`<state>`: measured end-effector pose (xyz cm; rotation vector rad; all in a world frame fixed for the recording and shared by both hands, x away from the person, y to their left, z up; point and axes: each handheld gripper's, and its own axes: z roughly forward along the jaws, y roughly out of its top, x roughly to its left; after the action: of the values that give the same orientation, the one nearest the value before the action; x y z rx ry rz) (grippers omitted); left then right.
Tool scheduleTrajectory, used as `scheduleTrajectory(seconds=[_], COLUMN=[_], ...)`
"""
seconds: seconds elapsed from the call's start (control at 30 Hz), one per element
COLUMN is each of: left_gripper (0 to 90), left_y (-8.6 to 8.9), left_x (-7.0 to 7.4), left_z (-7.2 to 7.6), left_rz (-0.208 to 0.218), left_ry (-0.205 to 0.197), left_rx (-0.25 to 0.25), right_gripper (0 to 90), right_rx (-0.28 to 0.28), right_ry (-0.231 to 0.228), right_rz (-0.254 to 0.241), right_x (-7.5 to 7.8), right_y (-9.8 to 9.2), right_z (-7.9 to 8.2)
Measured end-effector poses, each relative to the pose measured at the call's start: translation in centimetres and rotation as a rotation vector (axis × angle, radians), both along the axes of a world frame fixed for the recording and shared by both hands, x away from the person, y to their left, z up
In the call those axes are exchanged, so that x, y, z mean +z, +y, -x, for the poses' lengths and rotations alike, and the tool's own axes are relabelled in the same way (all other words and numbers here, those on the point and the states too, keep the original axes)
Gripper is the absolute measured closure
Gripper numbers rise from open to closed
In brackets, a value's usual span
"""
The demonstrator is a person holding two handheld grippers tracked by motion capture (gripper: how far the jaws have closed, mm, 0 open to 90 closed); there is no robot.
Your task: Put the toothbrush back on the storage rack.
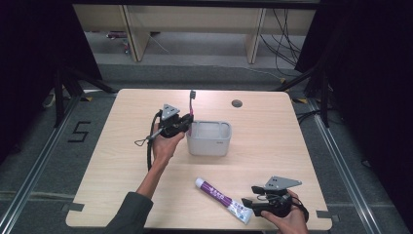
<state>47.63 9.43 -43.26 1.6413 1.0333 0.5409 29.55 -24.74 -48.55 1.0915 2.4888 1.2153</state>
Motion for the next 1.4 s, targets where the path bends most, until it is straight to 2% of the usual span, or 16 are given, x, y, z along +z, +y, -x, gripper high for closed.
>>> scheduleTrajectory(seconds=[0.33, 0.4, 0.43, 0.53, 0.6, 0.73, 0.77, 0.9, 1.03, 1.07, 1.1, 1.27, 1.3, 1.33, 1.37, 1.4], left_gripper=[80.5, 80.1, 80.1, 79.4, 78.4, 76.3, 75.4, 75.0, 71.5, 67.8, 64.1, 59.0, 57.5, 56.5, 54.3, 52.4], left_y=[0.2, 0.2, 0.2, 0.2, 0.3, 0.4, 0.4, 0.7, 0.9, 1.0, 1.1, 1.5, 2.0, 2.0, 2.3, 2.1], left_x=[-0.1, -0.1, -0.1, -0.2, -0.3, -0.3, -0.3, -0.2, -0.2, -0.2, -0.1, 0.1, 0.4, 0.4, 0.5, 0.6], left_z=[-0.1, -0.1, -0.1, -0.1, -0.1, -0.1, -0.1, 0.0, 0.2, 0.2, 0.3, 0.5, 0.5, 0.5, 0.7, 1.2], left_rz=[-0.019, -0.021, -0.022, -0.031, -0.028, -0.024, -0.027, -0.037, -0.036, -0.035, -0.026, -0.013, -0.020, -0.020, -0.015, 0.011], left_ry=[0.000, 0.000, -0.001, -0.004, -0.005, -0.006, -0.006, -0.016, -0.030, -0.032, -0.033, -0.023, -0.050, -0.050, -0.039, 0.027], left_rx=[0.007, 0.007, 0.006, 0.013, 0.017, 0.021, 0.021, 0.028, 0.034, 0.040, 0.046, 0.046, 0.032, 0.032, 0.028, 0.055], right_gripper=[38.7, 38.7, 38.7, 38.7, 38.7, 38.8, 38.8, 38.9, 38.8, 38.8, 38.8, 38.8, 38.8, 38.8, 38.9, 38.8], right_rx=[0.003, -0.004, 0.006, 0.006, -0.004, -0.003, 0.006, 0.008, -0.002, -0.002, 0.004, -0.001, -0.001, -0.002, -0.001, -0.002], right_ry=[0.001, 0.022, 0.003, 0.004, 0.022, 0.021, 0.000, 0.002, 0.021, 0.021, 0.000, -0.003, -0.003, -0.004, -0.004, -0.004], right_rz=[-0.001, -0.012, -0.002, -0.002, -0.011, -0.011, 0.001, -0.001, -0.010, -0.010, 0.000, -0.001, 0.000, 0.000, 0.000, 0.001], right_x=[0.0, 0.0, 0.0, 0.0, 0.0, 0.0, 0.0, 0.0, 0.0, 0.0, 0.0, 0.0, 0.0, 0.0, 0.0, 0.0], right_y=[0.0, 0.1, 0.1, 0.1, 0.1, 0.1, 0.0, 0.0, 0.1, 0.1, 0.0, 0.0, 0.0, 0.0, 0.0, 0.0], right_z=[0.0, 0.1, 0.0, 0.0, 0.1, 0.1, 0.0, 0.0, 0.1, 0.1, 0.0, 0.0, 0.0, 0.0, 0.0, 0.0])
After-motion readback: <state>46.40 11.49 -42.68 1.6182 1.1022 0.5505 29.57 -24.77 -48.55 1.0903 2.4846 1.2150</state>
